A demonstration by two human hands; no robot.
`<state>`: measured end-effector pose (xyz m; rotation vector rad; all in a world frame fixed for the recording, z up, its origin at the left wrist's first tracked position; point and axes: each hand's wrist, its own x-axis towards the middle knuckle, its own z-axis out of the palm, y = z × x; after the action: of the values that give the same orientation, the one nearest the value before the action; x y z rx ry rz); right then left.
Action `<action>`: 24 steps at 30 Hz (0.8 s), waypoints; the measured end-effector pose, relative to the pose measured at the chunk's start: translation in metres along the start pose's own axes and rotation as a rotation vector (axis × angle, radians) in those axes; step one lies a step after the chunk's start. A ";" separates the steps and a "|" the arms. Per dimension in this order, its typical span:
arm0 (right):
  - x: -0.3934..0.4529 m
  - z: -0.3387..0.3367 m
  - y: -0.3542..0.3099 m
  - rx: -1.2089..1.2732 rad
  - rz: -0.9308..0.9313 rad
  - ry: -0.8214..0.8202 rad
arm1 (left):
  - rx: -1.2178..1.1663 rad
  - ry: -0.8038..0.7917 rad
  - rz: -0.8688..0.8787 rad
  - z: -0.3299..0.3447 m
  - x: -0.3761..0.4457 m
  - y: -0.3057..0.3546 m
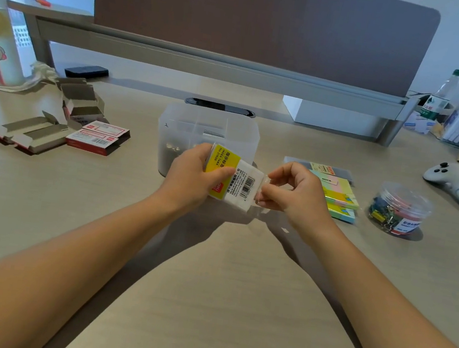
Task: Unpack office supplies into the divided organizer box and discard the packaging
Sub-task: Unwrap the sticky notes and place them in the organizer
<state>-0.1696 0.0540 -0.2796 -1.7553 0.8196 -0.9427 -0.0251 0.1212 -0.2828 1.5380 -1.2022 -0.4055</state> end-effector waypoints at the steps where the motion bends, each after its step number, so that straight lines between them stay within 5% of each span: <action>1: 0.001 -0.001 0.000 0.001 0.005 0.007 | -0.027 -0.006 -0.014 -0.001 0.000 0.000; 8: 0.000 0.002 0.004 -0.178 -0.045 0.051 | -0.224 -0.025 -0.084 -0.003 0.001 -0.001; 24: 0.000 0.002 -0.004 0.143 0.229 -0.037 | -0.280 -0.030 -0.080 -0.003 -0.001 0.001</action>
<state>-0.1677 0.0566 -0.2764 -1.5153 0.8858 -0.7941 -0.0233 0.1237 -0.2806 1.3435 -1.0593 -0.6254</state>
